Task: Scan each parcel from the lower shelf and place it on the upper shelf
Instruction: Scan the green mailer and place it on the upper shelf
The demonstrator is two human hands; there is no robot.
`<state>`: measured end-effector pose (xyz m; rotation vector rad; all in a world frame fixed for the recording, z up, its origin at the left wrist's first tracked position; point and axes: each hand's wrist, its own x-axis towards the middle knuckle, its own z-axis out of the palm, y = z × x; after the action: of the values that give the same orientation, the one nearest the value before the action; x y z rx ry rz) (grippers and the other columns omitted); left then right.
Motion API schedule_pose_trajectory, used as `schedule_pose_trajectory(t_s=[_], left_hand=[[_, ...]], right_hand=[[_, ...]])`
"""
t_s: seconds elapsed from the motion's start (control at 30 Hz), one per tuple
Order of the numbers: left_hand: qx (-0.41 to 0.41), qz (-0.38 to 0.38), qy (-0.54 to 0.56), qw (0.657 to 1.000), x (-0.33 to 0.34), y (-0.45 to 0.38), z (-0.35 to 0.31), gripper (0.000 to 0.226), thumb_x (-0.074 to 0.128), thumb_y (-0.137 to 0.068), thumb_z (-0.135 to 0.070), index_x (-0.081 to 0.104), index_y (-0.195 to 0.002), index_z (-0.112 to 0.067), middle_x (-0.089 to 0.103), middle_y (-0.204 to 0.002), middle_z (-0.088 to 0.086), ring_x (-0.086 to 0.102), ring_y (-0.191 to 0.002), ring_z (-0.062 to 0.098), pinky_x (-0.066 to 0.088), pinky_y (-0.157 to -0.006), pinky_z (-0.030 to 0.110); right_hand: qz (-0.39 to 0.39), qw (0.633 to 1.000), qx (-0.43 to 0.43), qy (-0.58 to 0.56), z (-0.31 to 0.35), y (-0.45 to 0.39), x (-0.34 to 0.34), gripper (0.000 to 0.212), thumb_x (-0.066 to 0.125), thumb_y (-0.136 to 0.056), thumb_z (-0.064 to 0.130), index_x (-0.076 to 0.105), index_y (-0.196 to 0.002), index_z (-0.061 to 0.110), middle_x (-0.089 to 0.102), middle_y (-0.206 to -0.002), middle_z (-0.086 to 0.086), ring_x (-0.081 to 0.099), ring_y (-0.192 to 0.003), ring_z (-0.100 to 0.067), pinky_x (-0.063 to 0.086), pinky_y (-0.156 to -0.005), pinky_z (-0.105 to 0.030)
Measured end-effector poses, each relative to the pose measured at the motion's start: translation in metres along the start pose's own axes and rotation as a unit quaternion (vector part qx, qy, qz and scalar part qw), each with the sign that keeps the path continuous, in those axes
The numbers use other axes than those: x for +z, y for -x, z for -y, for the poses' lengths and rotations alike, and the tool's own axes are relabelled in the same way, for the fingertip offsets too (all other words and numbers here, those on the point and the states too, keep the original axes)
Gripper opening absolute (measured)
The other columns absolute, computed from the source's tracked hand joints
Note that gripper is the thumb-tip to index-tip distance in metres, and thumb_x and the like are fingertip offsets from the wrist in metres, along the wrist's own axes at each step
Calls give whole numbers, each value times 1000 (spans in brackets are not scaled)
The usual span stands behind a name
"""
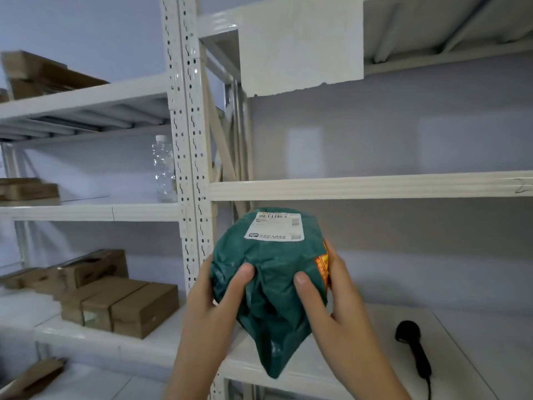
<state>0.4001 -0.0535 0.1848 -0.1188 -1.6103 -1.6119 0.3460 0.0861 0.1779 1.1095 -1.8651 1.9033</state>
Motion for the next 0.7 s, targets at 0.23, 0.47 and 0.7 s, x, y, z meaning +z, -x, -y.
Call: schedule_pose_trajectory(t_s=[0.23,0.47,0.7], left_hand=[[57,1,-12,998,-23,-60,-3,46,58,-65,-48,61,-107,-30,72,-99,-17,68,-94,3,56,-76,20],[81,7,-18,997,-54,-139,7,52,54,-67,-53,58,-114,-28,68,-106,-13,65,-96,-1,53,-72,13],[89,32,-59,994,-77,-226,34,29,55,-85,-47,57,-111,-34,65,-104,-18,62,-89,-13,48,-72,10]], right_hand=[[-18,998,-49,36,-4,-61,33,66,48,-78,62,28,-140,46,53,-128,25,54,-117,0,51,-97,-34],[-39,993,-84,69,-13,-137,78,69,45,-78,61,34,-140,33,53,-129,14,55,-115,-4,50,-97,-37],[-63,990,-83,92,-37,-212,111,41,50,-91,42,44,-129,29,57,-123,7,58,-109,-7,51,-96,-38]])
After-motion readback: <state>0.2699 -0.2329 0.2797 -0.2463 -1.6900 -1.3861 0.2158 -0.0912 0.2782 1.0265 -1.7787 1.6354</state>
